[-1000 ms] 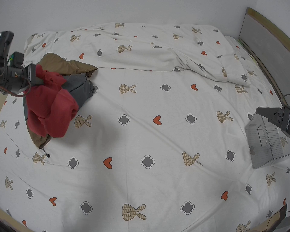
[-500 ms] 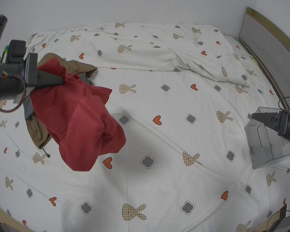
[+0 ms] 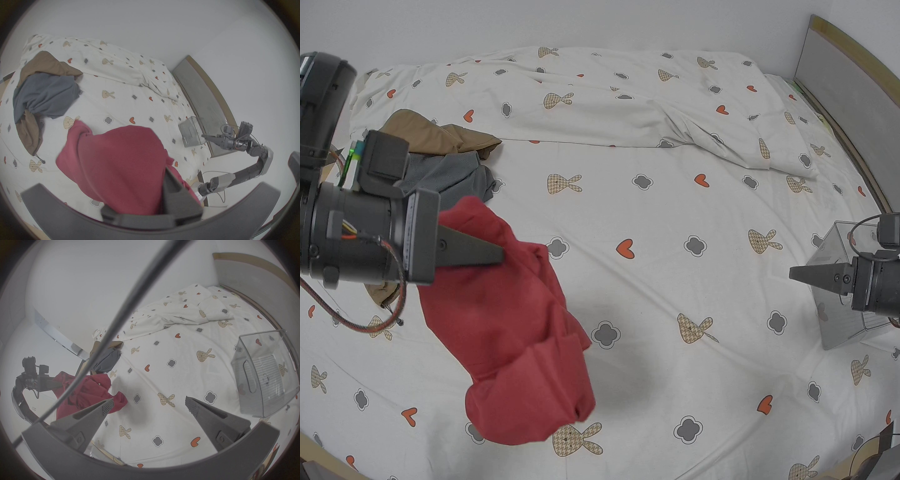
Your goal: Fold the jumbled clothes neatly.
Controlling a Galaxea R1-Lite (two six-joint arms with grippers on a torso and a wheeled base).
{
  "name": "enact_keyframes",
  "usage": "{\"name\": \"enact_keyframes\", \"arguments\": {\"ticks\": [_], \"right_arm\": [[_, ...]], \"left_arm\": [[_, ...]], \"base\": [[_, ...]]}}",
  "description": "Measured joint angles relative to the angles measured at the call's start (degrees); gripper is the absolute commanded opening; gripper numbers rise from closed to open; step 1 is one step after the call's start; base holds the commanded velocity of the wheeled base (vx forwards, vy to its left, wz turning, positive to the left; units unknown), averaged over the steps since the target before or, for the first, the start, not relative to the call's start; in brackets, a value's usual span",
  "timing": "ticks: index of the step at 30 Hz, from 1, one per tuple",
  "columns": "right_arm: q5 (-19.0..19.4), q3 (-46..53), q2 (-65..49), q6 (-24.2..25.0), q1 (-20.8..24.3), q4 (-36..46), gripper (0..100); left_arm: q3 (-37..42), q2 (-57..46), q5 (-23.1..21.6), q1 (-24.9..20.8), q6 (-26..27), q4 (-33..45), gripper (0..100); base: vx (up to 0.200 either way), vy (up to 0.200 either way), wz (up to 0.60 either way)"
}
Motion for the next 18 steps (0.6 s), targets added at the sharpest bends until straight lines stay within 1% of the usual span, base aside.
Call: {"name": "enact_keyframes", "arguments": {"ticks": [4,8,14,18], "right_arm": [[0.17,0.32,0.82,-0.02,0.54,0.00,100],[0.22,0.59,1.21,-0.05,0.63,-0.07,100],[0.27,0.91,1.56,-0.11,0.74,-0.05,100],[0.38,1.63,1.68,-0.22,1.17,-0.07,100]], "left_arm": [[1.90,0.39,-0.18,-1.65,0.15,-1.61,100],[4.16,-0.05,-0.16,-1.77,0.15,-3.39,100],[8.79,-2.86,-0.11,-0.16,0.17,-6.33,100],[11.17,-5.53,0.06,3.01,0.46,-7.52,100]], "base": [[0.000,0.000,0.00],[0.000,0.000,0.00],[0.000,0.000,0.00],[0.000,0.000,0.00]]}}
